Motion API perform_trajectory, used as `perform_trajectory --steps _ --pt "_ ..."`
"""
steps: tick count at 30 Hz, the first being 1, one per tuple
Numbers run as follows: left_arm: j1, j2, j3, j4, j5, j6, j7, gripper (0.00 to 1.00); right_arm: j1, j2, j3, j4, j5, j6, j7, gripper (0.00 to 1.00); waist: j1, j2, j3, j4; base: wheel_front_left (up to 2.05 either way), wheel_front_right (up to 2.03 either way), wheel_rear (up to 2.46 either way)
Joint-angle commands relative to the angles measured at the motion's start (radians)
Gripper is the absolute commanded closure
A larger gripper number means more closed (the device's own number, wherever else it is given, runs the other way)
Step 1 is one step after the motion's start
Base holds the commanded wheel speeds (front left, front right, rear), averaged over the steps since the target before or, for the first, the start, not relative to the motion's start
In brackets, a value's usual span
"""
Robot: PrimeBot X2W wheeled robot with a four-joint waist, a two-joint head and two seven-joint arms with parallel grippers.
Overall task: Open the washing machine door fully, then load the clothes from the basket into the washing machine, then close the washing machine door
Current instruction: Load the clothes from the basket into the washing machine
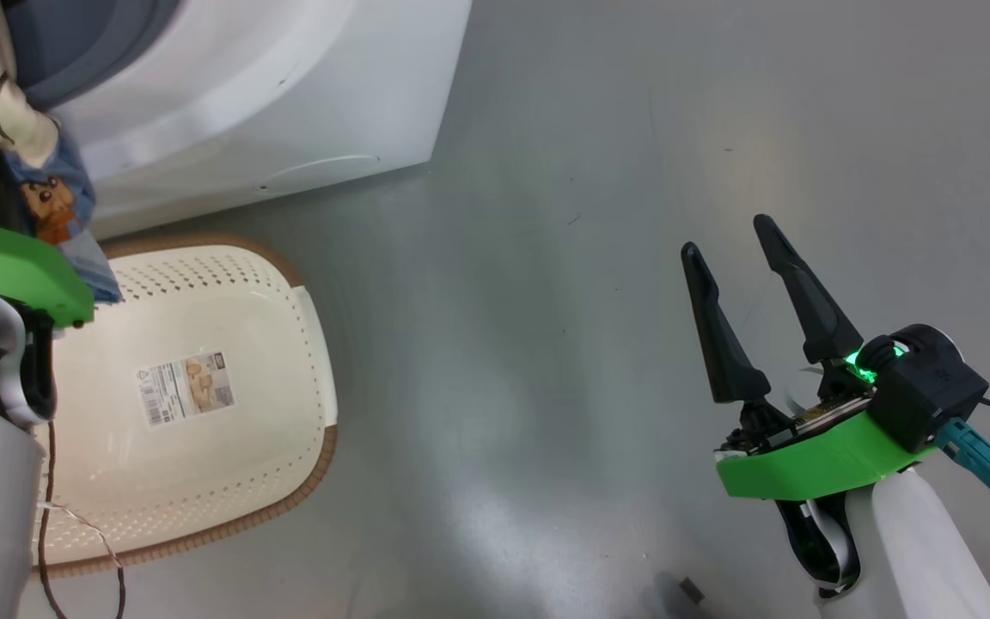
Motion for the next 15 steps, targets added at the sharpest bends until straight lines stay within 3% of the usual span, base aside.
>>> perform_trajectory --steps 1,7,15 --pt "-0.009 0.053 0.022 -0.028 -0.009 0.007 0.009 1.00 0.004 0.004 0.014 -0.024 0.006 0.002 -0.012 0.00 0.0000 0.0000 -0.003 0.005 0.00 0.00 0.00" --pt "0.020 0.076 0.015 -0.093 -0.017 0.000 0.056 1.00 0.012 0.006 0.002 -0.027 -0.001 0.002 -0.012 0.00 0.0000 0.0000 -0.011 0.021 0.00 0.00 0.00" --pt "0.085 0.170 0.033 -0.335 -0.014 0.033 0.145 1.00 0.022 0.008 -0.004 -0.031 -0.006 0.002 -0.012 0.00 0.0000 0.0000 -0.026 0.050 0.00 0.00 0.00"
